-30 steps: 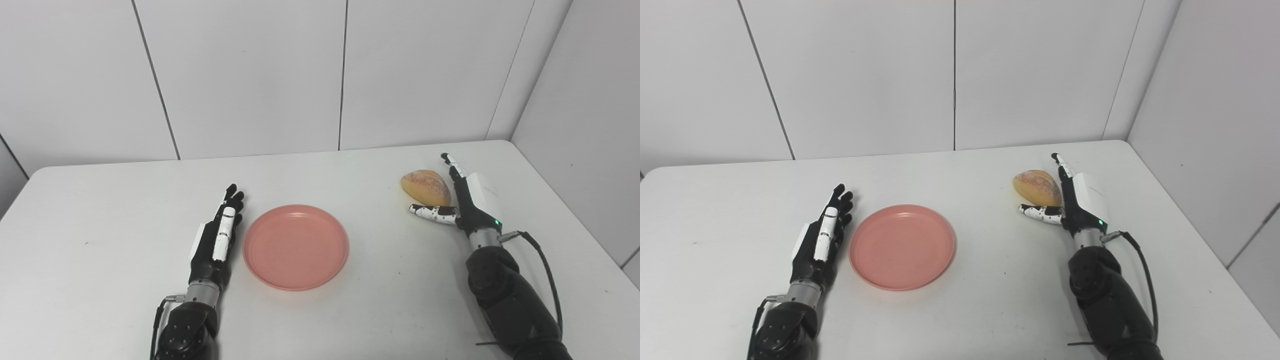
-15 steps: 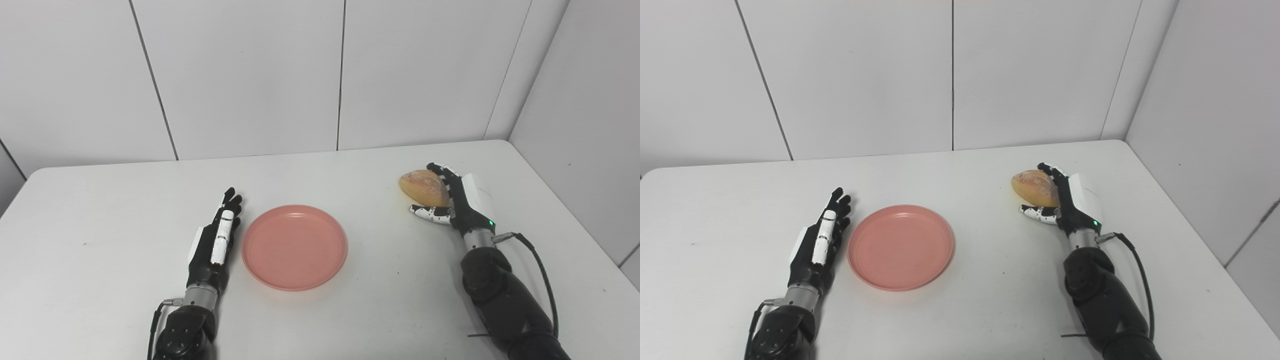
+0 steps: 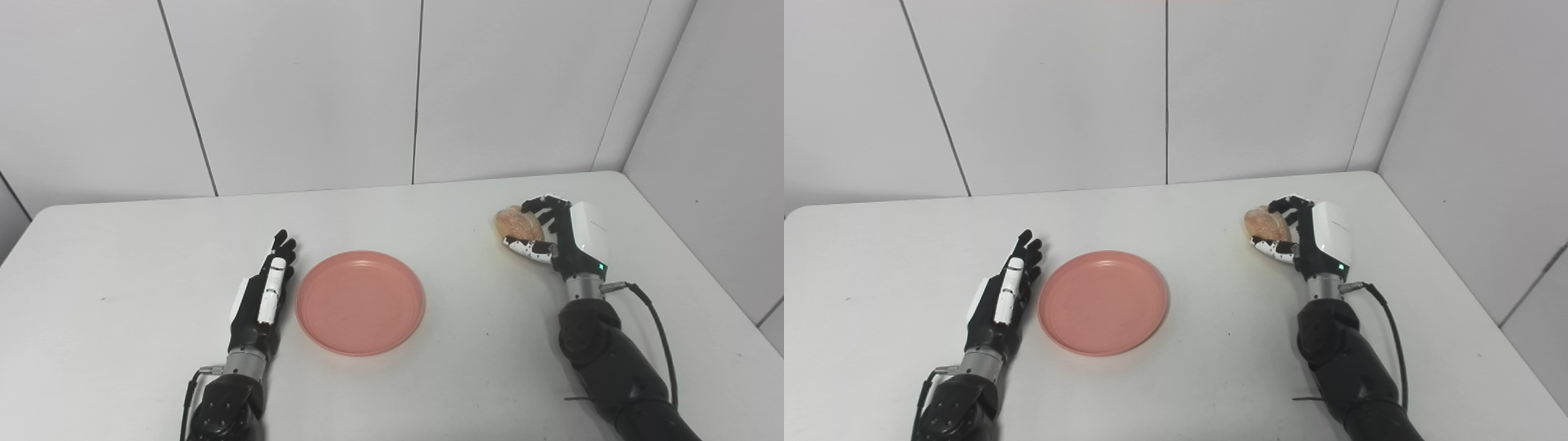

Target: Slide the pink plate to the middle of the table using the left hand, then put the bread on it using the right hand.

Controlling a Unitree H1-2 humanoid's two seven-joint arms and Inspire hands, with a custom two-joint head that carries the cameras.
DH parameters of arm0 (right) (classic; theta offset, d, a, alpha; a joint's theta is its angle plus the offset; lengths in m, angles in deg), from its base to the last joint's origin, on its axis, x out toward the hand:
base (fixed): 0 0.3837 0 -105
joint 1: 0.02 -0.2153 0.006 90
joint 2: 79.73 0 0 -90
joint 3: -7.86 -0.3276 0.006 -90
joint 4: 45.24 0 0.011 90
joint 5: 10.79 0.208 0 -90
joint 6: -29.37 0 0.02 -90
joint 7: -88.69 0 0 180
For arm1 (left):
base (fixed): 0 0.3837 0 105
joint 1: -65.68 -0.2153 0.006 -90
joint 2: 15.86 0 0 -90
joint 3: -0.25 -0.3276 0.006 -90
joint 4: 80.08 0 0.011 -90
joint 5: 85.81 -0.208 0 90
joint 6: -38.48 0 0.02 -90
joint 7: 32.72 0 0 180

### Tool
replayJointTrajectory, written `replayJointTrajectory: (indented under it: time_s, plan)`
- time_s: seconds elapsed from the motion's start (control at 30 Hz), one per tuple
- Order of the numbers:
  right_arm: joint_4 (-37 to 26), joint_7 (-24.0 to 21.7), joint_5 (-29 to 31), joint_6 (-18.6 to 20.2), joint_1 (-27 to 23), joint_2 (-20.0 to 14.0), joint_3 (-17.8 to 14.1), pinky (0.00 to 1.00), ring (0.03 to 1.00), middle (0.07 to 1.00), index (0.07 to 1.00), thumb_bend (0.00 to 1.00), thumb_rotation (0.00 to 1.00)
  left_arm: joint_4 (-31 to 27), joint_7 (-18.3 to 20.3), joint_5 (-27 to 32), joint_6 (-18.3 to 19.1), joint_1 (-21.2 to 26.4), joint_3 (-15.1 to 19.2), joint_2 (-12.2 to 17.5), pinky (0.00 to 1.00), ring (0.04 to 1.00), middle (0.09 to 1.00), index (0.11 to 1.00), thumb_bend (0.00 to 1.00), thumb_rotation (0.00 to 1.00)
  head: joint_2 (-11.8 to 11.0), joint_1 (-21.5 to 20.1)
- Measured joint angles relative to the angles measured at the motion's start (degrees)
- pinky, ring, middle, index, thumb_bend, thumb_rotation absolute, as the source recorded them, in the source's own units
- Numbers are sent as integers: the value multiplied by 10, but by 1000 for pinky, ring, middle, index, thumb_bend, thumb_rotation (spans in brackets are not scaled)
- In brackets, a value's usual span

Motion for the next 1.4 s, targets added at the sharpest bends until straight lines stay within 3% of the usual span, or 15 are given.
replayJointTrajectory:
  time_s: [0.43, 0.5, 0.63, 0.8, 1.1, 1.3, 1.4]
  plan:
    - [12, 51, -1, -8, -7, -1, 5, 362, 432, 506, 494, 497, 126, 1, -2, 0, 0, 0, 1, -1, 1000, 993, 975, 966, 423, 1000, -2, 3]
    - [9, 58, -1, -17, -6, 0, 5, 359, 426, 499, 493, 498, 125, 1, -2, 0, 0, 0, 1, -1, 1000, 993, 974, 967, 419, 1000, -3, 4]
    - [-6, 67, 1, -41, 1, 4, 5, 364, 418, 451, 536, 511, 13, 1, -2, 0, 0, 0, 1, -2, 1000, 994, 974, 965, 413, 1000, -4, 16]
    - [-40, 64, 15, -71, 5, 13, 4, 367, 426, 450, 541, 513, 0, 2, -5, -8, -1, 1, -2, -3, 1000, 996, 976, 967, 397, 1000, -7, 30]
    - [-158, -18, 47, -82, 45, 59, 14, 362, 423, 447, 544, 512, 0, 10, -17, -25, -5, 6, -4, -8, 1000, 986, 969, 962, 402, 1000, -9, 48]
    - [-238, -75, 48, -54, 70, 89, 17, 390, 414, 446, 543, 513, 0, 11, -30, -29, -5, 6, -3, -18, 1000, 988, 970, 959, 409, 1000, -9, 62]
    - [-274, -103, 51, -46, 78, 104, 20, 407, 412, 445, 545, 512, 0, 12, -37, -35, -6, 6, -3, -25, 995, 984, 970, 959, 407, 1000, -10, 89]
